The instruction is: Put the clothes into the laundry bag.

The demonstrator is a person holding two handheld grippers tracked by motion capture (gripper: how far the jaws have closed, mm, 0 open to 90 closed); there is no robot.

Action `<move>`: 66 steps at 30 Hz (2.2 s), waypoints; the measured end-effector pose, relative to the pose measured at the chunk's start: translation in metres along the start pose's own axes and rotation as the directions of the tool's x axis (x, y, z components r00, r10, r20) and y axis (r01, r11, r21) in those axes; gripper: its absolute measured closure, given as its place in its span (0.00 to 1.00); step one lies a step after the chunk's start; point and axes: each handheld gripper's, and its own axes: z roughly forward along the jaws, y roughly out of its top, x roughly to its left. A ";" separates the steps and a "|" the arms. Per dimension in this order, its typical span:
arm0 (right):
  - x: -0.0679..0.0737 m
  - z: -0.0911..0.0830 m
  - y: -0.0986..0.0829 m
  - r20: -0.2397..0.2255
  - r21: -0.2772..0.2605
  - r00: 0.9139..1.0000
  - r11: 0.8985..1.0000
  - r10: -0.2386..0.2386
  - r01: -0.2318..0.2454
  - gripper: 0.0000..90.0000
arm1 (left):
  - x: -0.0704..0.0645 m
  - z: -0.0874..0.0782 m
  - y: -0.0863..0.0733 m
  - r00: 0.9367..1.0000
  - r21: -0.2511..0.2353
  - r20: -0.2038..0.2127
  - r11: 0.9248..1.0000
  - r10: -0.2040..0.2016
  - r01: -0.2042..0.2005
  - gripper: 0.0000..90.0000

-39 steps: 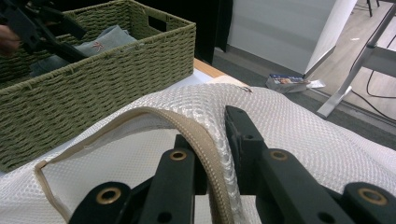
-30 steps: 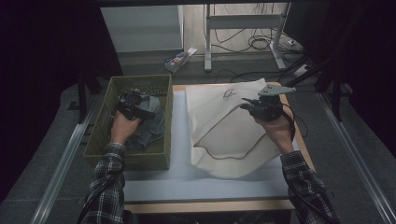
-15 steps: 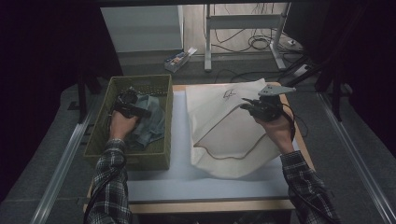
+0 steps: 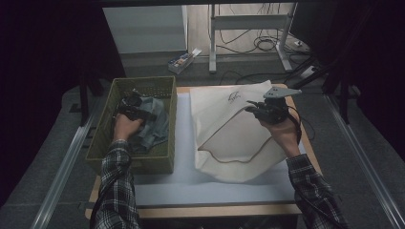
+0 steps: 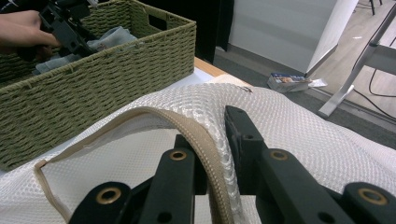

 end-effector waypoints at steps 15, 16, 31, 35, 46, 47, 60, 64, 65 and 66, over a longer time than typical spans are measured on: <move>0.000 0.000 -0.001 -0.001 0.002 1.000 1.000 0.002 -0.002 0.88 | 0.001 0.013 0.001 0.999 0.075 -0.047 0.997 0.012 -0.009 0.00; 0.000 0.001 -0.001 -0.001 0.002 1.000 1.000 0.002 -0.002 0.88 | -0.003 0.015 0.002 0.998 0.097 -0.057 0.995 0.036 -0.030 0.00; 0.003 0.003 -0.001 -0.005 0.009 1.000 1.000 -0.002 0.002 0.88 | -0.013 0.017 0.007 0.989 0.187 -0.090 0.978 0.114 -0.095 0.27; 0.003 0.003 -0.001 -0.006 0.010 1.000 1.000 -0.003 0.003 0.88 | -0.014 0.013 0.007 0.988 0.180 -0.078 0.976 0.135 -0.119 0.50; 0.003 0.003 -0.001 -0.006 0.009 1.000 1.000 0.000 0.000 0.88 | -0.012 0.007 0.007 0.990 0.159 -0.073 0.981 0.123 -0.110 0.68; 0.003 0.003 -0.002 -0.006 0.009 1.000 1.000 0.001 -0.001 0.88 | -0.011 0.005 0.008 0.990 0.155 -0.072 0.982 0.123 -0.111 0.68; 0.000 0.003 -0.002 -0.008 0.005 1.000 1.000 0.016 -0.016 0.91 | -0.006 -0.015 0.009 0.994 0.077 -0.057 0.993 0.098 -0.093 0.69; 0.000 0.003 -0.002 -0.011 0.006 1.000 1.000 0.016 -0.016 0.92 | -0.002 -0.025 0.008 0.996 0.029 -0.045 0.997 0.074 -0.073 0.69; 0.000 0.003 -0.003 -0.014 0.007 1.000 1.000 0.018 -0.018 0.92 | -0.001 -0.028 0.007 0.997 0.017 -0.044 0.997 0.070 -0.069 0.69; 0.000 0.003 -0.003 -0.013 0.008 1.000 1.000 0.018 -0.018 0.92 | 0.001 -0.034 0.007 0.998 -0.005 -0.031 0.998 0.060 -0.060 0.68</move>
